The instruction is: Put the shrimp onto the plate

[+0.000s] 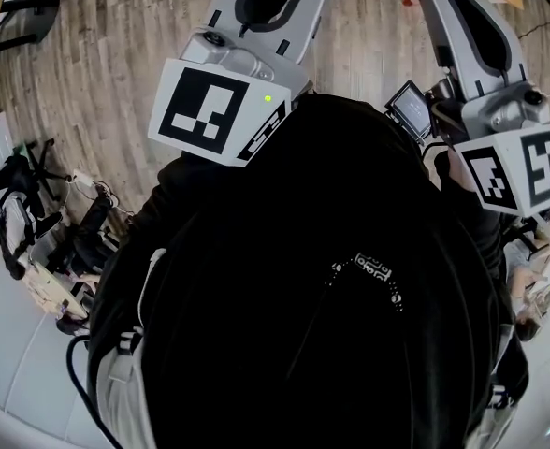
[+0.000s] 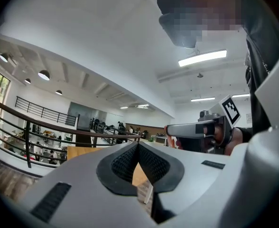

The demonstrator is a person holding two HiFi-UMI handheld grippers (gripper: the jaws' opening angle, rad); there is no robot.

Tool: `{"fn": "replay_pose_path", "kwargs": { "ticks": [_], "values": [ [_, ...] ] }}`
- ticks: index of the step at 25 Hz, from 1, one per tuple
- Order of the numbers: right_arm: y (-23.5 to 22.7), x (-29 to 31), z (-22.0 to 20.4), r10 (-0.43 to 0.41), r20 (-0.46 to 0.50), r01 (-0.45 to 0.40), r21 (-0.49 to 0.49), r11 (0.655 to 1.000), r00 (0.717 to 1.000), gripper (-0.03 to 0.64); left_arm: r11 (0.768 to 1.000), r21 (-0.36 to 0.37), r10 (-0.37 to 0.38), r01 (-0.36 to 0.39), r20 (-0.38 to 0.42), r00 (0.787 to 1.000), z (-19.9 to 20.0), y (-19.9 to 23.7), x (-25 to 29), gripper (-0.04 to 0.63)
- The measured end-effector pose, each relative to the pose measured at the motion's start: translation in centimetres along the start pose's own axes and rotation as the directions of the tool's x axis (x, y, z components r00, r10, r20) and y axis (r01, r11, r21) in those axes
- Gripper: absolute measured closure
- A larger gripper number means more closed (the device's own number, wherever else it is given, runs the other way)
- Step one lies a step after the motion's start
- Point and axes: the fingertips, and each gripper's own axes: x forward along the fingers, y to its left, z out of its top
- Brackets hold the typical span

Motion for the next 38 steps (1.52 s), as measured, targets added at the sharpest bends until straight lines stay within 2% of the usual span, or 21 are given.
{"fn": "replay_pose_path", "kwargs": {
  "ticks": [5,10,16,26,38],
  "values": [
    [-0.3,2.7,0.1,0.014,-0.006,-0.014,-0.002,1.000,1.000,0.561,1.000,0.000,0.024,-0.024,0.020,1.000,0.2,2.9,0.3,0.591],
    [0.3,4.5,0.2,0.022,-0.014,-0.022,-0.008,1.000,1.000,0.561,1.000,-0.015,0.027,-0.026,0.015,1.000,-0.3,4.5,-0.2,0.591],
    [-1.2,5.9,0.4,0.022,-0.010,-0.022,0.001,1.000,1.000,0.561,0.999,-0.005,0.038,-0.037,0.008,0.999,-0.3,5.7,0.5,0.591],
    [-3.7,11.8,2.2,0.068,0.002,-0.068,-0.035,0.997,0.998,0.561,0.992,0.016,0.126,-0.126,0.006,0.992,0.2,11.0,1.1,0.591],
    [-10.8,17.8,3.4,0.131,-0.008,-0.131,-0.027,0.991,0.991,0.561,0.990,0.021,0.142,-0.141,-0.017,0.990,0.3,14.7,9.4,0.591]
  ]
}}
